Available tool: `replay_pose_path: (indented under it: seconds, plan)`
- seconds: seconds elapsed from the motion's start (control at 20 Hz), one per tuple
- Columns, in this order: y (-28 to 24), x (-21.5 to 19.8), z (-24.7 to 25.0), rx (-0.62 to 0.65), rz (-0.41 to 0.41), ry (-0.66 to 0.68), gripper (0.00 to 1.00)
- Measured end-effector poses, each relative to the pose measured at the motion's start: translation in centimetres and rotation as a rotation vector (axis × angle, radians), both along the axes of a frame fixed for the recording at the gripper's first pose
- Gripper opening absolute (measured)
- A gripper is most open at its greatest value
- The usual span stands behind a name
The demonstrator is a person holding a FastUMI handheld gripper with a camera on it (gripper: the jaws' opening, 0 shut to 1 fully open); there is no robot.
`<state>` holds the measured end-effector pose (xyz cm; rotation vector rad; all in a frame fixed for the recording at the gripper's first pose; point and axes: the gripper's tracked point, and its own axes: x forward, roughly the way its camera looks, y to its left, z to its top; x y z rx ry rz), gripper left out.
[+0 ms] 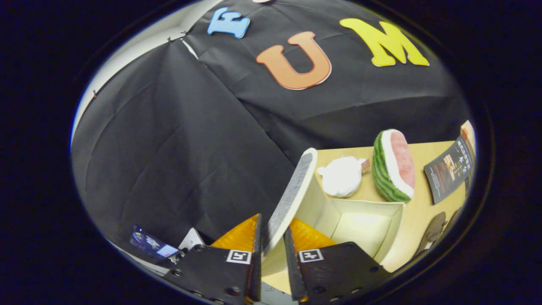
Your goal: Open the storage box then place both shoes into the box .Put the left shoe in first, then the right shoe, with the right side of both shoes facing outward in a uniform manner.
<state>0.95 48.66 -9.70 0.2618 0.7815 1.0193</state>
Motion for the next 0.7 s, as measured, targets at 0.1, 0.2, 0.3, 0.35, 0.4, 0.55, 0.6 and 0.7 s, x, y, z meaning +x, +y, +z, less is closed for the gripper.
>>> replay_pose_path:
  seconds: [0.1,0.2,0.3,0.35,0.4,0.55,0.6,0.7]
  plan:
    - [1.1,-0.6,0.6,0.013,0.017,-0.048,0.54]
    - [1.3,-1.1,1.2,0.016,0.024,-0.093,0.66]
    - [0.8,-1.4,2.1,0.010,0.038,-0.137,0.86]
    - [0.3,-1.1,2.3,0.001,0.029,-0.163,0.95]
    - [-0.8,-0.7,2.7,-0.004,0.007,-0.190,0.95]
    - [-3.2,0.8,3.1,-0.010,-0.042,-0.222,0.96]
    - [-4.3,1.6,2.7,-0.022,-0.053,-0.223,0.96]
    - [-6.7,3.4,1.3,-0.052,-0.089,-0.220,0.96]
